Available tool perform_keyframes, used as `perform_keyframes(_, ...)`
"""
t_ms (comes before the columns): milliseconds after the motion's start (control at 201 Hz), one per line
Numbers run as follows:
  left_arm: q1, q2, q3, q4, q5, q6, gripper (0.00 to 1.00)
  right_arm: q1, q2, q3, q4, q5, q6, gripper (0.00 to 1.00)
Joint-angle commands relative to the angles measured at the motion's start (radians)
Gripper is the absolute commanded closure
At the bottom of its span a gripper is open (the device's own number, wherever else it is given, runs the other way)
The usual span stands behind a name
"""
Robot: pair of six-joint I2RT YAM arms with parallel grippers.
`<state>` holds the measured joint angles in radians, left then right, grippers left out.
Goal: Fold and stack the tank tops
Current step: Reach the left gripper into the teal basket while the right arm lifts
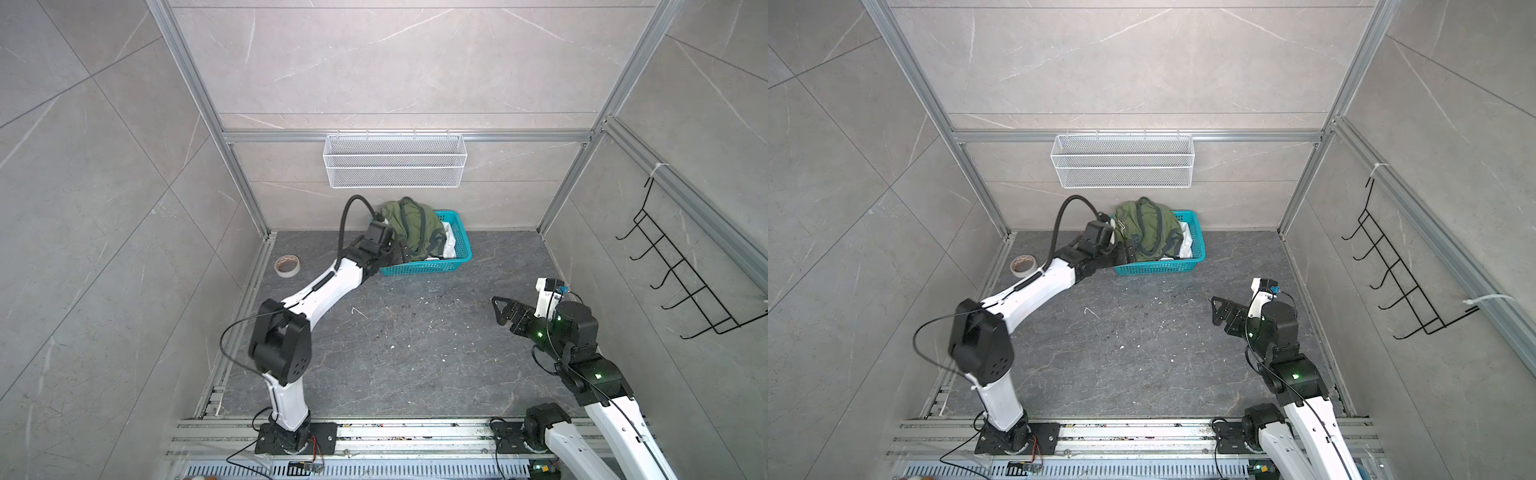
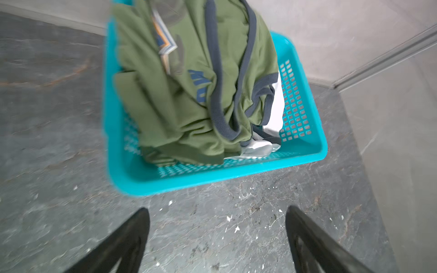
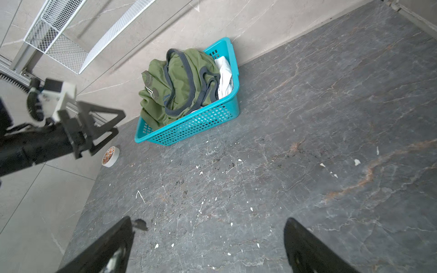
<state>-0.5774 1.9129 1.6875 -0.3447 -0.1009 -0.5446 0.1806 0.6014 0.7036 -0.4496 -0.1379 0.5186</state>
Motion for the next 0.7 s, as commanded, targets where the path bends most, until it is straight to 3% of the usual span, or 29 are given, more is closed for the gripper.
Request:
perform_keyframes(0, -0.009, 0.166, 0.248, -0.191, -0.125, 0.014, 0.09, 0.003, -0.02, -0.012, -0.033, -0.038, 0.022, 0.0)
perform_keyframes(234, -0.017, 0.475, 0.606, -0.27, -0.25, 0.033, 0.11, 0.003, -0.046, -0.043, -0.056, -0.05, 0.026, 0.01)
perform_keyframes(388, -0.017, 0.608, 0.702, -0.192, -0.257, 0.096, 0.14, 0.003, -0.041, -0.064, -0.048, -0.057, 0.03, 0.0)
perform_keyframes(587, -0.01, 0.652, 0.723, -0.134, -0.323, 0.134, 0.41, 0.002, -0.028, -0.067, -0.054, -0.068, 0.013, 0.0)
perform_keyframes(692, 0.008, 0.639, 0.696, -0.122, -0.33, 0.131, 0.64, 0.003, -0.034, -0.079, -0.06, -0.068, 0.008, 0.01)
